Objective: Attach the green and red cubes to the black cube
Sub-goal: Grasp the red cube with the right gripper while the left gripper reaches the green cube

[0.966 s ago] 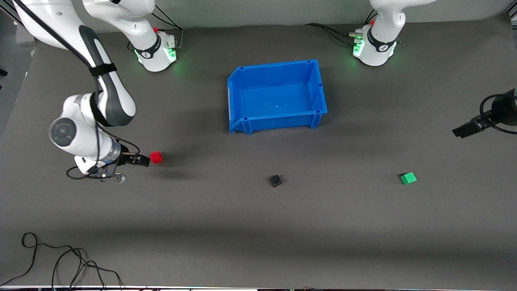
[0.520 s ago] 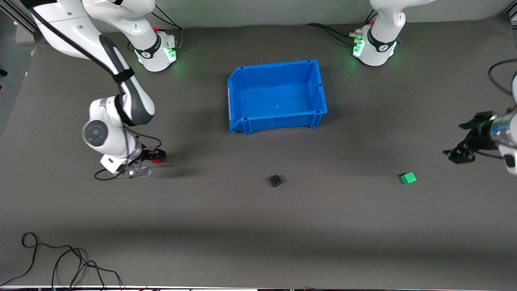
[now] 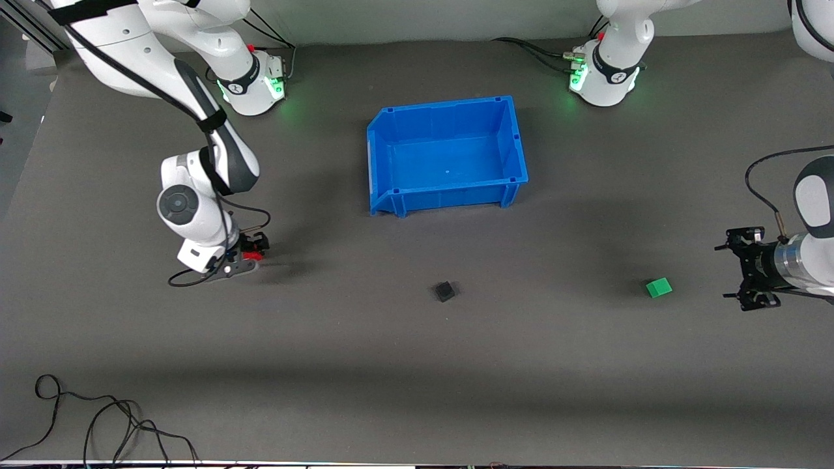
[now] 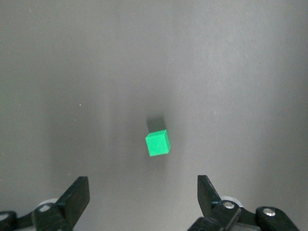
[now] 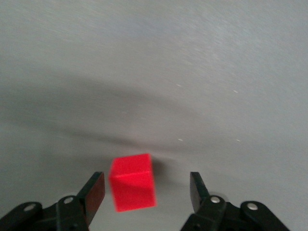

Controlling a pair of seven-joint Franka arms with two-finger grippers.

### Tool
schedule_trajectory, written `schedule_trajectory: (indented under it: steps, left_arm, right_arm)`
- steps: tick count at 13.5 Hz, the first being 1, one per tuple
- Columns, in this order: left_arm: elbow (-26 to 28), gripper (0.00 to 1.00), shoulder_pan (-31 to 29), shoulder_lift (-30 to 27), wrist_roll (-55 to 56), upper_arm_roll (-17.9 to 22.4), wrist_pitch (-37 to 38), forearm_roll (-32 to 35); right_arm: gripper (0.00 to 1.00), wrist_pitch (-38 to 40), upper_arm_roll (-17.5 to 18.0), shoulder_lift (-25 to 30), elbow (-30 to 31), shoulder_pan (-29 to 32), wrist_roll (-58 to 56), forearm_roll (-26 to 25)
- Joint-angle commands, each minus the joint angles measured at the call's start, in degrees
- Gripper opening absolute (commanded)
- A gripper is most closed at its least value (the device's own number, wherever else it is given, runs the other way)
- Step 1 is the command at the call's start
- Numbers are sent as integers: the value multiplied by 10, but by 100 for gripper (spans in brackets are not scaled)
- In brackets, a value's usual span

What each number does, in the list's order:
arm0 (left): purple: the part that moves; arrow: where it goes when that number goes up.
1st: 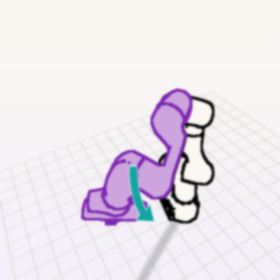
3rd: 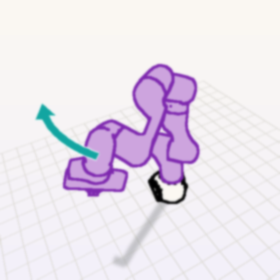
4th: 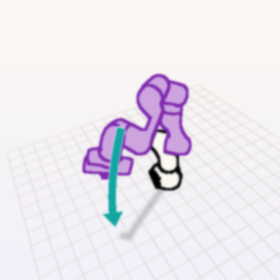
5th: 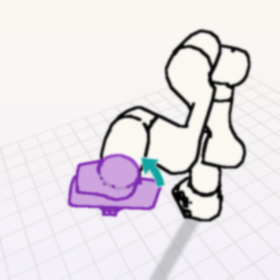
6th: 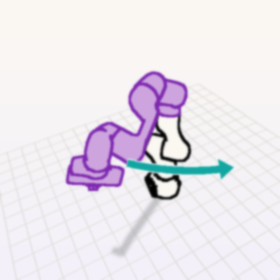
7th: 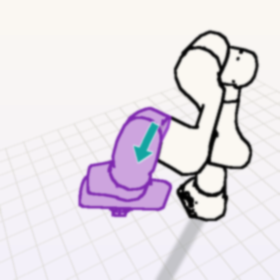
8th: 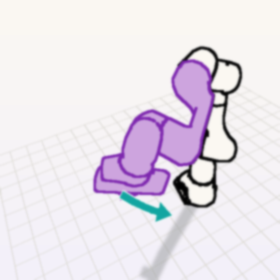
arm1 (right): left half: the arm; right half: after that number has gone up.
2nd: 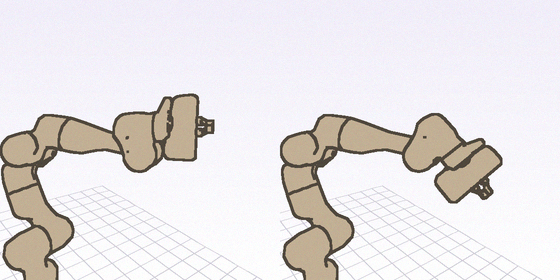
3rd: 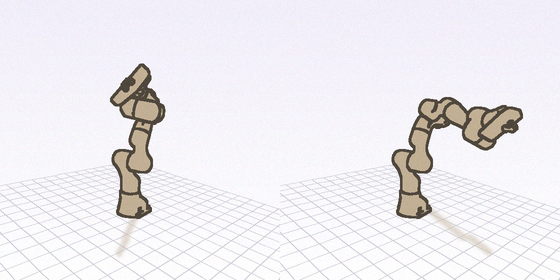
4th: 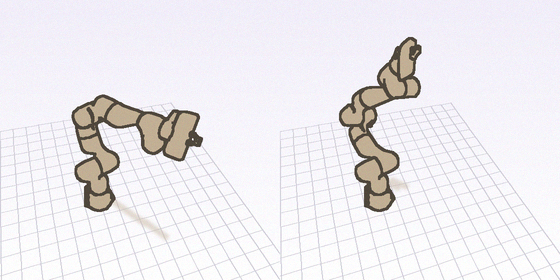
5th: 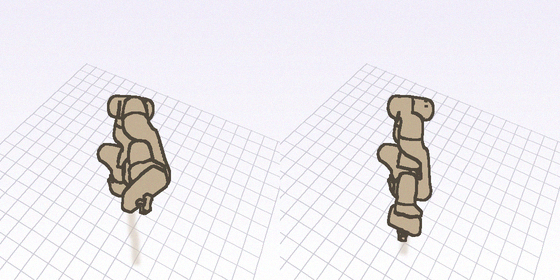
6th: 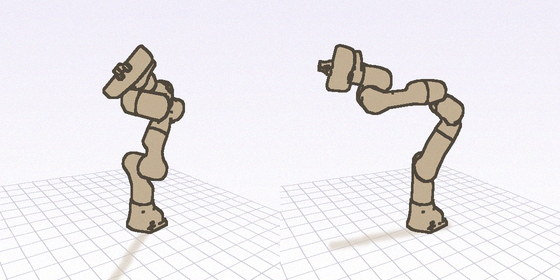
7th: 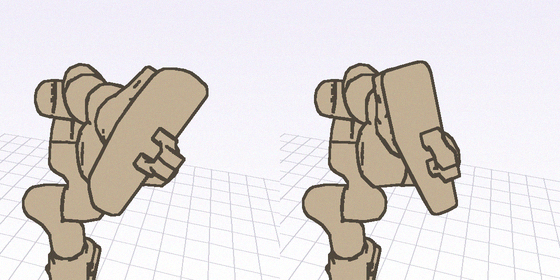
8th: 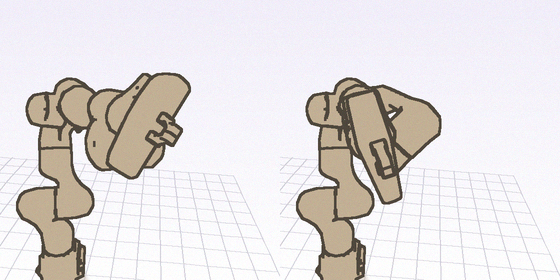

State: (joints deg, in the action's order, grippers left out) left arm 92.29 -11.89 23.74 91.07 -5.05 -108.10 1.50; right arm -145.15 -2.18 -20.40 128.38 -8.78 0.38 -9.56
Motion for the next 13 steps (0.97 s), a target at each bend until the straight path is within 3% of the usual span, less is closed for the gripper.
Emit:
schedule_trajectory:
  steps: [1,6,7,10,13]
  left_arm:
    - [64,99,-14,-16,69,-3,-57,6]
    - [157,100,-9,-11,142,-3,-172,7]
    - [181,100,-6,-11,151,-3,-198,8]
    - [214,100,6,5,154,-3,-263,8]
    - [213,100,22,39,168,-3,-298,36]
  right_arm:
    - [80,-45,-3,-24,1,5,-7,-9]
    - [80,-43,0,-36,-5,3,0,8]
    - [74,-42,0,-38,-5,3,1,11]
    - [73,-37,1,-42,-6,0,1,78]
    - [46,-36,0,-46,-9,1,0,84]
